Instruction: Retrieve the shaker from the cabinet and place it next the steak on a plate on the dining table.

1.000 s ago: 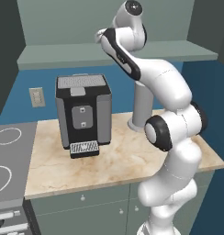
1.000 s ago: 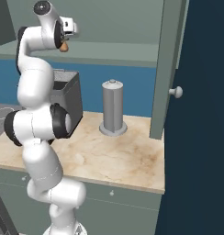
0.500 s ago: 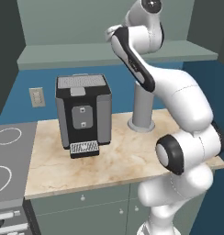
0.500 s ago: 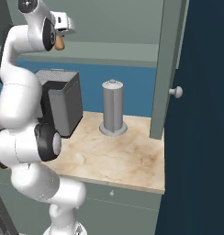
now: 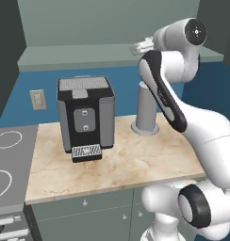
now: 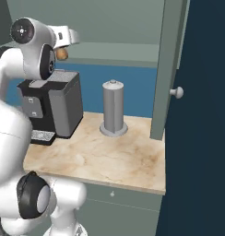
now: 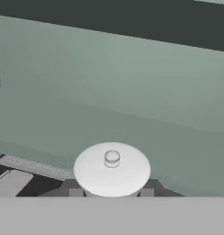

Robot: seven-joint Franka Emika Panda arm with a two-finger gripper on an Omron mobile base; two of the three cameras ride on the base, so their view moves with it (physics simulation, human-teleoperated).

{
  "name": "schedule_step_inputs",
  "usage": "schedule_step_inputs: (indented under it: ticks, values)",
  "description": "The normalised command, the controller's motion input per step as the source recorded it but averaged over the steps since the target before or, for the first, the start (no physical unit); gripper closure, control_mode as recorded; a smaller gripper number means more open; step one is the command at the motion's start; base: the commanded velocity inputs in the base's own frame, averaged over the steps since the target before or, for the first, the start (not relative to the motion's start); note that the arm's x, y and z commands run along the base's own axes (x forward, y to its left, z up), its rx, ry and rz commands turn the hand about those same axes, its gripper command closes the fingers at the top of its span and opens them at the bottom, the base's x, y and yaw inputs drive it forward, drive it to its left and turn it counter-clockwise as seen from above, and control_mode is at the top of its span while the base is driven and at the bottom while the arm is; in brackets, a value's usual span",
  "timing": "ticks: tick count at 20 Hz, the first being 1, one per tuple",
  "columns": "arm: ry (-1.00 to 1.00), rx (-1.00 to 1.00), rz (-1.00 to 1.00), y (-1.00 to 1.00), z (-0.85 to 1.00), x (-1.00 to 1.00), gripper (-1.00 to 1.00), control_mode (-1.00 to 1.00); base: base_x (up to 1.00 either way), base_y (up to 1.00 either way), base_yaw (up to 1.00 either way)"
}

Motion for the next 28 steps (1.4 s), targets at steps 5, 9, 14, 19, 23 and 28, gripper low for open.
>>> schedule_step_inputs:
  ticks: [5,9,14,19,23,28]
  values:
    - [-0.05,0.0,0.02,-0.22,-0.05,-1.0,1.0,-1.0,0.0,0.0,0.0]
    - [-0.04,0.0,0.04,-0.08,-0.01,-0.99,1.0,-1.0,0.0,0.0,0.0]
    - [0.0,0.0,0.08,-0.05,-0.08,-0.84,1.0,-1.0,0.0,0.0,0.0]
    - [0.0,0.0,0.05,-0.04,-0.05,-0.3,1.0,1.0,-0.41,-0.01,0.11]
    - [0.0,0.0,0.0,0.0,0.0,0.0,1.0,1.0,-0.52,0.0,0.26]
    - [0.0,0.0,0.0,0.0,0.0,0.0,1.0,1.0,-0.32,0.0,0.34]
